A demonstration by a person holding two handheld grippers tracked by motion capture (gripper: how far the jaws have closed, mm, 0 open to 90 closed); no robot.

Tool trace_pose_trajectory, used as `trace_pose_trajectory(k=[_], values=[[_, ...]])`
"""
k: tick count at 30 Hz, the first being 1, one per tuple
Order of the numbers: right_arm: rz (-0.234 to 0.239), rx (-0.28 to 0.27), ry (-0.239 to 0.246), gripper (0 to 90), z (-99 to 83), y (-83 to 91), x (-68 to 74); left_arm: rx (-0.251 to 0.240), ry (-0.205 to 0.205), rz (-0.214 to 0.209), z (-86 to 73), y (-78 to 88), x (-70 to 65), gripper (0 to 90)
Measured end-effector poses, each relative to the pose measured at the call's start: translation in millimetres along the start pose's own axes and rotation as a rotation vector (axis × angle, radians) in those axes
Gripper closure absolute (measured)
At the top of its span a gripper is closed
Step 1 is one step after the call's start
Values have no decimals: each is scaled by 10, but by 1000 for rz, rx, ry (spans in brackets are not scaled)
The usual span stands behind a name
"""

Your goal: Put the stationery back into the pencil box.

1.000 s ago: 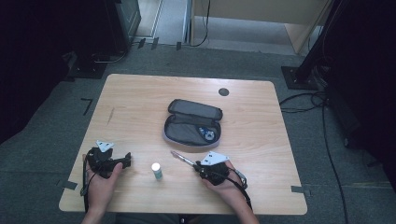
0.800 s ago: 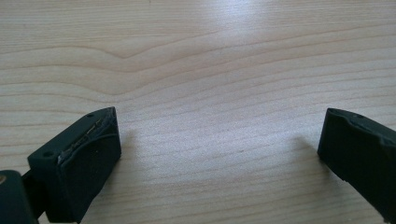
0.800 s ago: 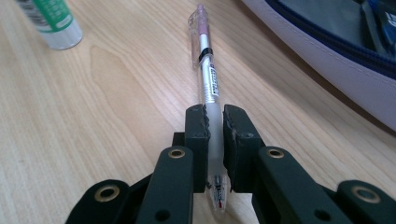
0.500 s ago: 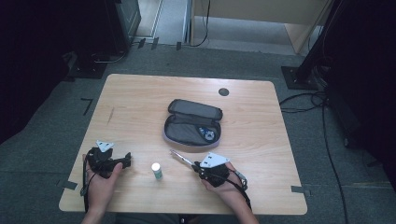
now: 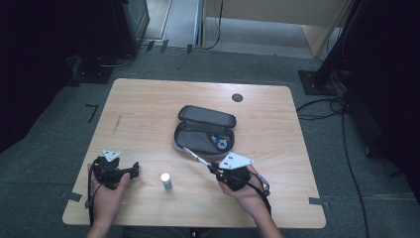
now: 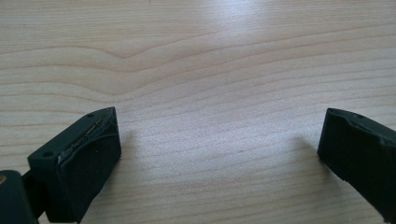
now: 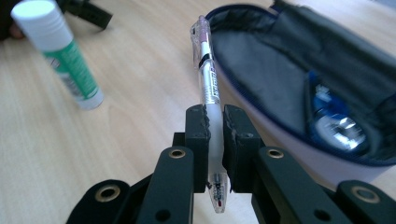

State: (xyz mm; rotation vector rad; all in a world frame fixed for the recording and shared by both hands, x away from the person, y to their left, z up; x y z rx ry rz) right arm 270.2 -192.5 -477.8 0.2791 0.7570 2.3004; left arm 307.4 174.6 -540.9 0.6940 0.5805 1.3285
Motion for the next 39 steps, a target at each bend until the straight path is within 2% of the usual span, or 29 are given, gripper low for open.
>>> trace_pose_trajectory(k=[9, 20, 25, 29, 39], values=[[-6, 6, 5, 814, 227, -89, -262, 1, -2, 0, 0, 1, 2, 0], [-4, 57, -2, 814, 312, -432, -478, 1, -2, 0, 0, 1, 2, 0], [-2, 95, 3, 814, 294, -595, -502, 1, -2, 0, 0, 1, 2, 0], [-6, 108, -17, 814, 254, -699, -545, 1, -2, 0, 0, 1, 2, 0], [-3, 123, -58, 800, 195, -797, -598, 1, -2, 0, 0, 1, 2, 0]])
Point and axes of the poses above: each handheld gripper's, and its own axes: y roughly backward along the jaws, z roughly out of its top, x roughly to its left, the point moved 3 cm from there along -y, roughly forward along the jaws, and after that the axes turned 1 degree about x, right-handed, at the moved point
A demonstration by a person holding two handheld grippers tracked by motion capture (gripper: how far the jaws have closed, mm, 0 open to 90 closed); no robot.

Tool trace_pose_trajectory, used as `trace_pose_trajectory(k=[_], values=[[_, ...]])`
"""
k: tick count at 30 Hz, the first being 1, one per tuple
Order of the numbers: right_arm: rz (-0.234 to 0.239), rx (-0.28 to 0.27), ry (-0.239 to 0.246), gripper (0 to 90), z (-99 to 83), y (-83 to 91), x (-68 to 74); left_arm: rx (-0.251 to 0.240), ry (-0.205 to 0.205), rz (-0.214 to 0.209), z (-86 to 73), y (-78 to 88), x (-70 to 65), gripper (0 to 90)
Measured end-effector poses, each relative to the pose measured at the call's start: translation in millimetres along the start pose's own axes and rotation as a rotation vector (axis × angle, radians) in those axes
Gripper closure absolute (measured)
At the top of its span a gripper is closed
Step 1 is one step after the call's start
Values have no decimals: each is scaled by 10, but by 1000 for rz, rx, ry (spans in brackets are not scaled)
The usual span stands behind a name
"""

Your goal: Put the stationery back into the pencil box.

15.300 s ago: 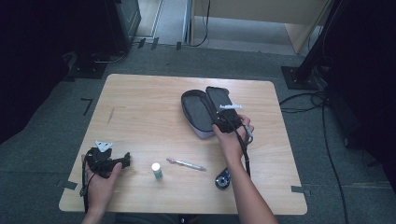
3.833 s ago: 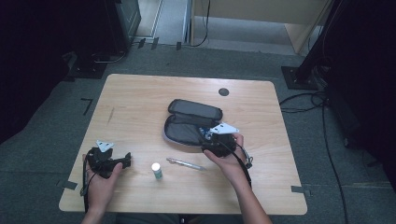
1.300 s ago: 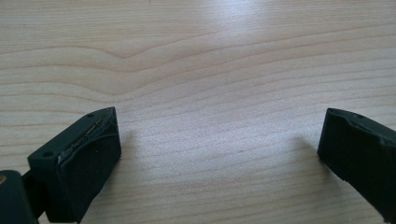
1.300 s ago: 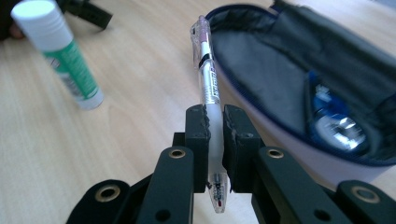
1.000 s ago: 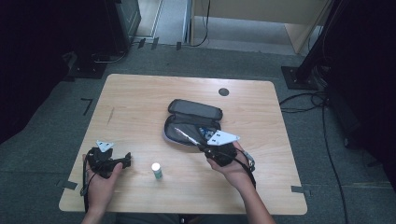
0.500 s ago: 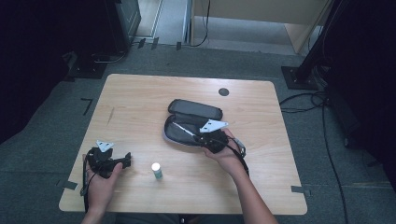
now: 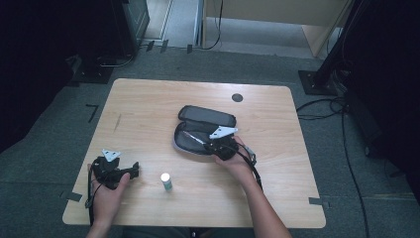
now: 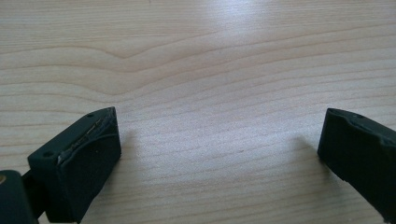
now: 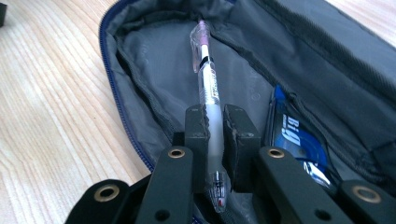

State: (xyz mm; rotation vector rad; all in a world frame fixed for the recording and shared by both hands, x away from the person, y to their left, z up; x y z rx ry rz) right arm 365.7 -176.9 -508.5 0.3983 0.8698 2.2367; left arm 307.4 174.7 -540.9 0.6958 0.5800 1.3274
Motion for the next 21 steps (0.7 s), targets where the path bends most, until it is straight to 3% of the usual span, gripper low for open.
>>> trace_pose_trajectory(k=[5, 12, 17, 21], values=[[-9, -34, -34, 627, -10, 59, -10, 0, -1, -1, 1, -1, -1, 0], [-154, -118, -118, 448, -75, 348, -69, 0, -2, -3, 2, -1, -2, 0], [-190, -151, -183, 317, -253, 620, -133, -1, -3, -6, 1, -1, 0, 0], [-217, -131, -209, 222, -469, 808, -187, -2, -5, -5, 2, -2, 3, 0]])
Point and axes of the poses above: each handheld gripper's, and its own axes: y roughly backward along the jaws, z roughly out of its top, x roughly to its left, the point moved 3 cm from there along -y, roughly forward along the jaws, and after that the axes turned 1 degree about x, right-handed, at the moved point
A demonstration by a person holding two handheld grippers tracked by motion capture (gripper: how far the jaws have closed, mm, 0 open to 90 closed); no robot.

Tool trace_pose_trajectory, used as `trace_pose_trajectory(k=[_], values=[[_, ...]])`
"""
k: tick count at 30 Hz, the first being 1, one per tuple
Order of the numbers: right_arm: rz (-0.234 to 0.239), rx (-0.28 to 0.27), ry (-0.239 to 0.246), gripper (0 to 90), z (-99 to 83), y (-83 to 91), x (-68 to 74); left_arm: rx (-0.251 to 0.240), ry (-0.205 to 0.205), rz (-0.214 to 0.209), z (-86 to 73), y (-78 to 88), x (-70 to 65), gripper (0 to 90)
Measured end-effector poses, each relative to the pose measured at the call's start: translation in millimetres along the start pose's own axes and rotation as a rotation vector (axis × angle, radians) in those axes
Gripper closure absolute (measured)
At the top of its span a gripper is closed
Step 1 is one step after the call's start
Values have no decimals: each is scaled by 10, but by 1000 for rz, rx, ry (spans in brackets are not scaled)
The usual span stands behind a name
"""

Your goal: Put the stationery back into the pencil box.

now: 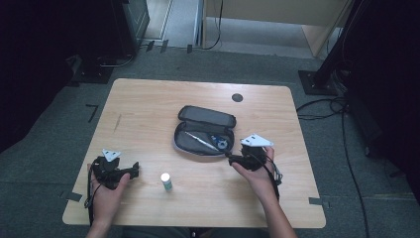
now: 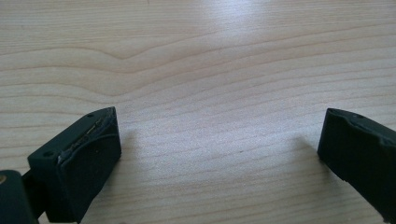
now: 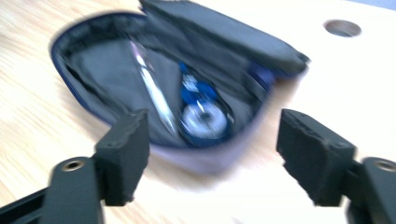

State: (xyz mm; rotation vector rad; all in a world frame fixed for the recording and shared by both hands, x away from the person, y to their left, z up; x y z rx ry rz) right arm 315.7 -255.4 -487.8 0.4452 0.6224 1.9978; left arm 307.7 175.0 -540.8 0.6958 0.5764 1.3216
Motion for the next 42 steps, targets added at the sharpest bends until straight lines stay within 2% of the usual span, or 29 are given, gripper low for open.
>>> trace_pose_trajectory(k=[3, 5, 7, 9, 11, 14, 17, 20, 22, 25, 26, 29, 31, 36, 42], values=[[-30, 9, -9, 160, -142, 149, -109, -1, 1, -1, 0, 1, 1, 0], [-50, 14, -33, 122, -238, 253, -195, -1, 3, -3, -1, 3, 4, 0], [-76, 28, -70, 3, -334, 344, -288, -5, 7, -10, -3, 6, 12, 0], [-107, 60, -101, 0, -438, 426, -376, -13, 20, -25, -7, 14, 33, 0], [-120, 74, -105, 0, -545, 524, -449, -26, 37, -28, -14, 32, 66, 7], [-151, 85, -116, 0, -701, 669, -566, -50, 81, -14, -20, 70, 124, 134], [-173, 82, -160, 0, -849, 819, -684, -54, 115, -35, -19, 88, 171, 134], [-203, 93, -174, 0, -983, 930, -788, -54, 118, -36, -20, 111, 180, 133], [-201, 95, -211, 0, -1063, 977, -844, -52, 119, -53, -16, 135, 183, 134], [-219, 93, -270, 0, -1156, 1026, -900, -65, 137, -89, 10, 200, 209, 134], [-224, 95, -273, 0, -1177, 1032, -910, -73, 138, -94, 26, 231, 216, 134], [-260, 111, -254, 0, -1217, 1023, -940, -105, 140, -119, 70, 349, 227, 133], [-268, 122, -266, 0, -1249, 997, -968, -124, 143, -144, 89, 433, 220, 130], [-312, 166, -243, 0, -1347, 917, -1022, -163, 124, -173, 123, 618, 137, 129], [-318, 155, -247, 0, -1346, 912, -1042, -173, 102, -181, 173, 753, 25, 135]])
Point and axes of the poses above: each handheld gripper's, and its own axes: y roughly backward along the jaws, z roughly out of its top, x roughly to its left, the point moved 3 cm from there along -y, roughly forward along the jaws, and after that the axes turned 1 degree about x, right-handed, at the moved point
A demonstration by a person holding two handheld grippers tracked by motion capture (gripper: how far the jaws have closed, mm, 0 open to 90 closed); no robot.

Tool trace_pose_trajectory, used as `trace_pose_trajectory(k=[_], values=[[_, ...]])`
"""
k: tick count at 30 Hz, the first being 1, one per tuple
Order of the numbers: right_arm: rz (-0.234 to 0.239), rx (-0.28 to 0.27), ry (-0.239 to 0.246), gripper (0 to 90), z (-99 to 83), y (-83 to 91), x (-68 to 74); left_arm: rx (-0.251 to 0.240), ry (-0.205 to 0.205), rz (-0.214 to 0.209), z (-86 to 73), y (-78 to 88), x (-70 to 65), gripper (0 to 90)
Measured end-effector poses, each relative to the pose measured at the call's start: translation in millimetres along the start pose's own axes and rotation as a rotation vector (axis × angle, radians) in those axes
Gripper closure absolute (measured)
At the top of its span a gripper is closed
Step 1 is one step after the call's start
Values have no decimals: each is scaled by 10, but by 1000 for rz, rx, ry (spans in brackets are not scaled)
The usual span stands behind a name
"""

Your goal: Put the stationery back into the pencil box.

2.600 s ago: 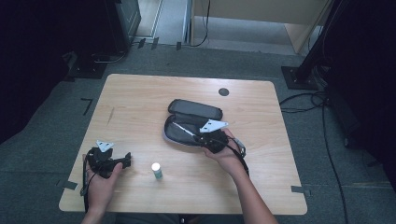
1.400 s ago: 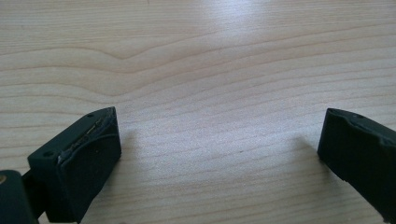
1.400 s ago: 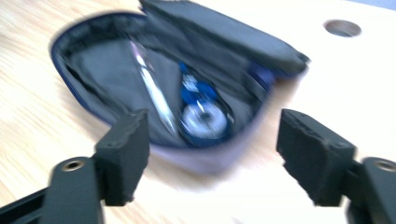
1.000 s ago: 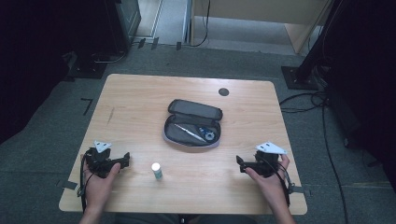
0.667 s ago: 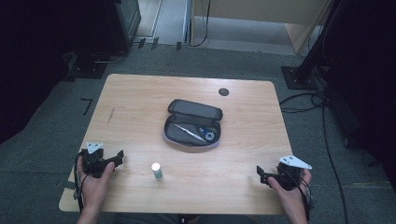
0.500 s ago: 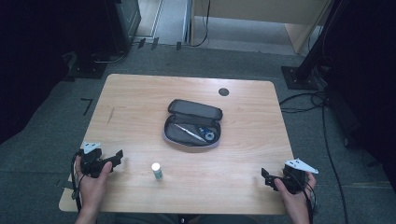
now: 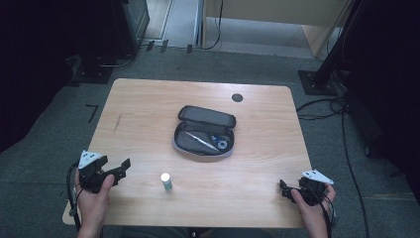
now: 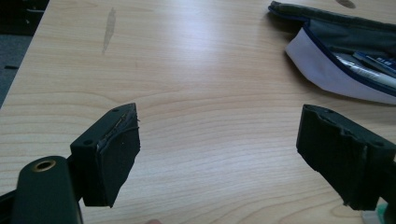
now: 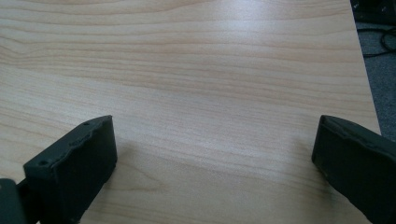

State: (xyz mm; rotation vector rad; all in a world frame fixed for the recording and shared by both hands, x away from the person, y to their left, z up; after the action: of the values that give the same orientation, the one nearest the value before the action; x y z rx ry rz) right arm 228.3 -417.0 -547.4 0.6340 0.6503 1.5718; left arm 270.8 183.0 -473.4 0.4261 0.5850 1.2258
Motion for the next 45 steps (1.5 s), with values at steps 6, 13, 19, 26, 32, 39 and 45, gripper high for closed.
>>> trace_pose_trajectory(k=[6, 13, 19, 26, 32, 39, 45], values=[[4, 1, 5, 0, 9, -12, 0, -12, -31, -35, 16, 69, -162, 138], [6, 3, 8, 0, 13, -15, -2, -43, -71, -68, 25, 168, -362, 145], [8, 2, 9, 0, 16, -19, -3, -59, -92, -146, 36, 256, -479, 220], [8, 1, 9, 0, 18, -21, -3, -40, -122, -287, 21, 297, -687, 244], [7, 2, 8, 0, 18, -20, -2, -11, -166, -340, -35, 266, -820, 308], [9, 2, 9, 0, 19, -21, -3, 23, -221, -374, -113, 203, -967, 340], [9, 2, 9, 0, 20, -21, -3, 47, -255, -365, -181, 137, -1044, 367]])
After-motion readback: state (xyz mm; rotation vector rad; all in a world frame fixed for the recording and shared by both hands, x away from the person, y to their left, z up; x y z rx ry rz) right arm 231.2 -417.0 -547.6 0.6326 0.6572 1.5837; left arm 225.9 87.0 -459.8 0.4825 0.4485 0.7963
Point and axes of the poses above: each handheld gripper's, and its own axes: y roughly backward along the jaws, z roughly out of its top, x roughly to its left, the point moved 3 cm from there along -y, roughly forward along the jaws, and after that the axes turned 1 degree about x, right-handed, at the moved point
